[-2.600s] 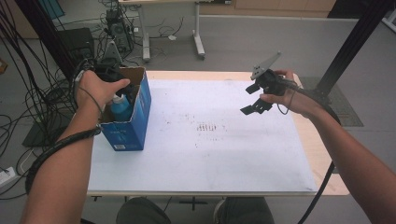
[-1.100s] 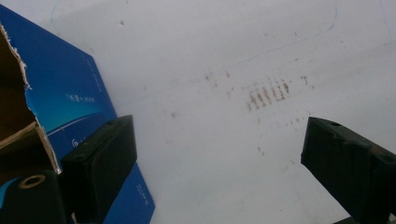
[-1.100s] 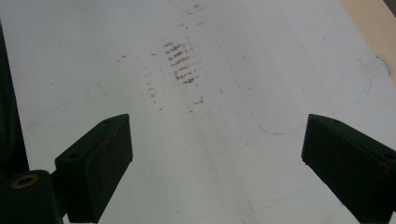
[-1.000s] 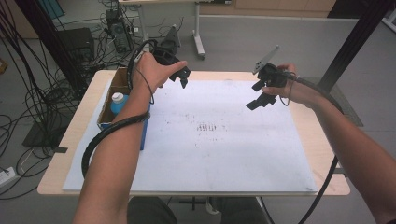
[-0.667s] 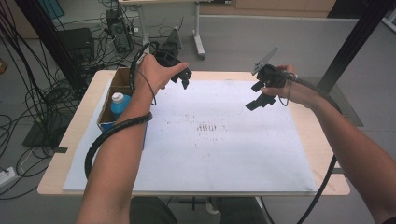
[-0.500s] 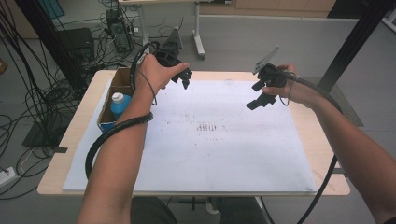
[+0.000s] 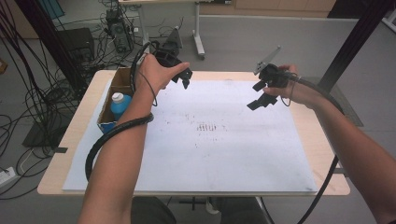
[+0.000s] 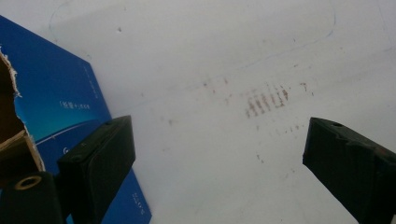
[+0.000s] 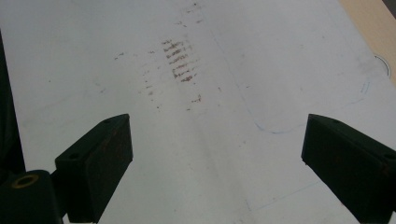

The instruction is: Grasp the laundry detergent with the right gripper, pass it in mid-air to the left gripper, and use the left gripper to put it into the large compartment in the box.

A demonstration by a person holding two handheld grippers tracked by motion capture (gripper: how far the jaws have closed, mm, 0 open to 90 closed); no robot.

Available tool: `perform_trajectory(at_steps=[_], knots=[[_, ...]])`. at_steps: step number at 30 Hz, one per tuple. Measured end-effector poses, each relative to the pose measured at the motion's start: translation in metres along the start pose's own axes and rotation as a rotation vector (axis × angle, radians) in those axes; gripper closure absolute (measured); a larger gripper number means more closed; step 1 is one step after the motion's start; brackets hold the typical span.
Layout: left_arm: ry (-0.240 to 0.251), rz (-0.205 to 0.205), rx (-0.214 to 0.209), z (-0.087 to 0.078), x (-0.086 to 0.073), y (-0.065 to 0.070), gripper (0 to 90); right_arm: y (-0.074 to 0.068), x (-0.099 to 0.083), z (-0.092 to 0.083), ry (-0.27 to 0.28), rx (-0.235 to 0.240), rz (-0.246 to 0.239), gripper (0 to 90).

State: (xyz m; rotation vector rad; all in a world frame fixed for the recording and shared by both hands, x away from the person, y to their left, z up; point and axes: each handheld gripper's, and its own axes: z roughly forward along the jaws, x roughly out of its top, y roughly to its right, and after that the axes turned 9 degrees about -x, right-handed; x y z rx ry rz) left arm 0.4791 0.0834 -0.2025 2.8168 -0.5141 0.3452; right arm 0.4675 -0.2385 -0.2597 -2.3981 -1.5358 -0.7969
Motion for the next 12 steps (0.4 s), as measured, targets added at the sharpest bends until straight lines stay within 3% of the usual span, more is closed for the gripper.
perform_trajectory(at_steps=[12], knots=[[0.008, -0.001, -0.006, 0.0052, -0.004, -0.0007, 9.7, -0.0012, -0.0025, 0.0024, 0.007, 0.005, 0.006, 8.9]])
